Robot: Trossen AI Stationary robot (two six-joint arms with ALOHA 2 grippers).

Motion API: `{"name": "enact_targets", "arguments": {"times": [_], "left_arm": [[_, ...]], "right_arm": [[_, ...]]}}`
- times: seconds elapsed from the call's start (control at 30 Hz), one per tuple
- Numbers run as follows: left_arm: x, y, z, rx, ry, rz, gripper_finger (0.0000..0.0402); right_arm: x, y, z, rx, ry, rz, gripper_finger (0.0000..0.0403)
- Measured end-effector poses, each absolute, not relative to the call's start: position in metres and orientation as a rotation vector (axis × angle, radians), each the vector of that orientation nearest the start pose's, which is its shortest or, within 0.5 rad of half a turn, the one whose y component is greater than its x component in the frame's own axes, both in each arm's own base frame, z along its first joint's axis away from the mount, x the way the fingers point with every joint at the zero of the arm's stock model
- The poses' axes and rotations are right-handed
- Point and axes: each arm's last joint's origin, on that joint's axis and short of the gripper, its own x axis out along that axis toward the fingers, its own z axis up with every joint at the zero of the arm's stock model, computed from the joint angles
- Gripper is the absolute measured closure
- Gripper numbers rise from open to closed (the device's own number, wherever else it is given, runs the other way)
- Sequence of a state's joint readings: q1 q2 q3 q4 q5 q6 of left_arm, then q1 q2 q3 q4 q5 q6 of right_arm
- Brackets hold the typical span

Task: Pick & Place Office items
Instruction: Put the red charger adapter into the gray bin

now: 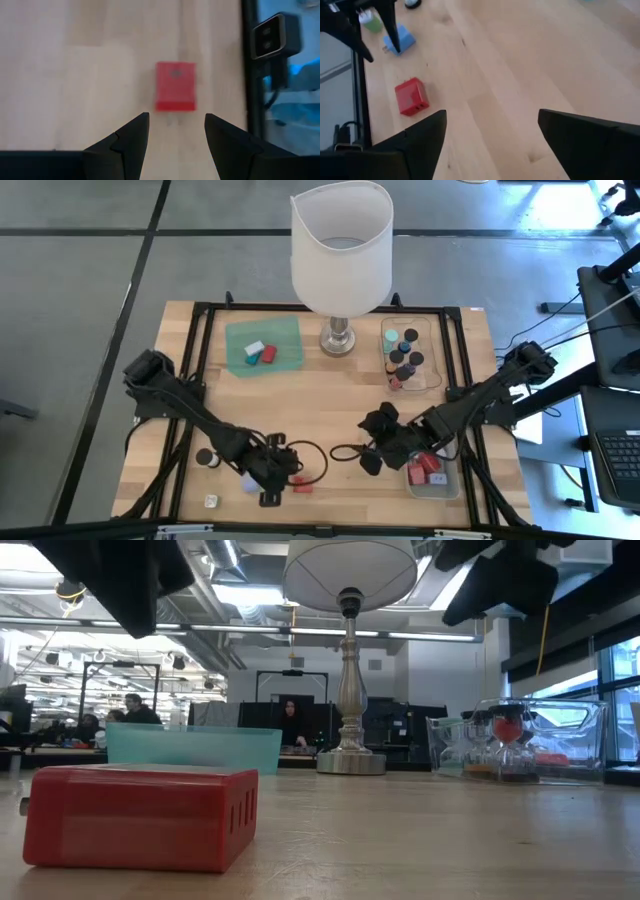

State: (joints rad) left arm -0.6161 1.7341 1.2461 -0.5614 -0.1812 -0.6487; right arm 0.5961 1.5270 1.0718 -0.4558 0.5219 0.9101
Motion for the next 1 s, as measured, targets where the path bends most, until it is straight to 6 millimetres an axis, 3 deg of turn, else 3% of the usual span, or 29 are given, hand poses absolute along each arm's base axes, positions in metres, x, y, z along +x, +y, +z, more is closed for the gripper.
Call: {"name": "enact_targets", "arguments": {"times": [0.13, 0.4, 0.6, 1.0], "left_arm": [[0.304, -0.21, 0.211, -0.227, 1.01, -0.135, 0.0211], [0.305, -0.212, 0.209, -0.079, 0.987, -0.243, 0.0212], [0.305, -0.213, 0.21, -0.081, 0.978, -0.253, 0.0208], [0.307, -0.206, 0.208, -0.042, 1.025, -0.318, 0.0127]], "right_arm": [[0.269, 0.165, 0.233, 0.428, 0.766, -0.268, 0.0078], [0.272, 0.172, 0.218, 0.506, 0.844, -0.271, 0.0082], [0.275, 0.175, 0.208, 0.527, 0.893, -0.264, 0.0083], [0.275, 0.175, 0.207, 0.545, 0.895, -0.272, 0.0083]]}}
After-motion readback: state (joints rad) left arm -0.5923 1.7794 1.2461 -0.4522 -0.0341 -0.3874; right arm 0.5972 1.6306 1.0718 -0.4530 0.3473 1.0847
